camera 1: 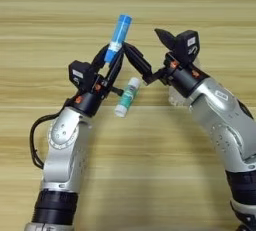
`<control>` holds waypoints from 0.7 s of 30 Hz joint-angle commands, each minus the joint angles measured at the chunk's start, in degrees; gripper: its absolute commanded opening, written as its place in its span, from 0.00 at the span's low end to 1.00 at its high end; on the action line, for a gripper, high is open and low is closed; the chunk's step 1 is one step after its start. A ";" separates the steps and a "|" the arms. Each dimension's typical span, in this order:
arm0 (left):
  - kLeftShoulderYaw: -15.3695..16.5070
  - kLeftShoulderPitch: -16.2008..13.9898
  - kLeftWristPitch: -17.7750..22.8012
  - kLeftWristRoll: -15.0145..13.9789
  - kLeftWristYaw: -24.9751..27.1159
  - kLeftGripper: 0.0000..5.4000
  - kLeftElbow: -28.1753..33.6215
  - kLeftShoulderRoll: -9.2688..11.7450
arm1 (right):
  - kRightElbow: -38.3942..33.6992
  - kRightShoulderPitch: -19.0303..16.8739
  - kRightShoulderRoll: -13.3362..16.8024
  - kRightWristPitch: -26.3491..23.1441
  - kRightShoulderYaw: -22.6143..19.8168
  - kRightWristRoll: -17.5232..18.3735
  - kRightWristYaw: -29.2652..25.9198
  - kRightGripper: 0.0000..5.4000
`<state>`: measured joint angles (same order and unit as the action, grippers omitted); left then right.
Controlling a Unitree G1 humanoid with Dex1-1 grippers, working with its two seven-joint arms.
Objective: Move the objects on the table
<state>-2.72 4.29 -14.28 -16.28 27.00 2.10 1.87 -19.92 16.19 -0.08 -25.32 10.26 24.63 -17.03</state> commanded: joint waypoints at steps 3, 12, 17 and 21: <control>-1.57 -0.79 -0.74 -0.01 2.50 0.25 -0.51 0.81 | -0.69 0.25 -0.30 -2.52 -1.04 2.78 -0.36 1.00; -3.20 -1.48 -0.62 -0.31 4.53 0.25 -0.46 1.37 | -0.65 0.29 -0.39 -3.82 -1.27 4.59 -0.60 1.00; -3.44 -1.49 -0.63 -0.55 5.02 0.25 -0.31 1.42 | -0.09 0.39 -0.36 -3.70 -1.31 4.58 -0.82 1.00; -3.07 -1.37 -0.49 -1.00 4.89 0.25 -0.02 1.12 | 0.43 0.52 -0.38 -3.78 -1.43 4.62 -0.98 1.00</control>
<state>-5.83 2.97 -14.37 -16.39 31.67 1.80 3.02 -19.92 16.20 -0.23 -28.29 9.25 28.53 -17.91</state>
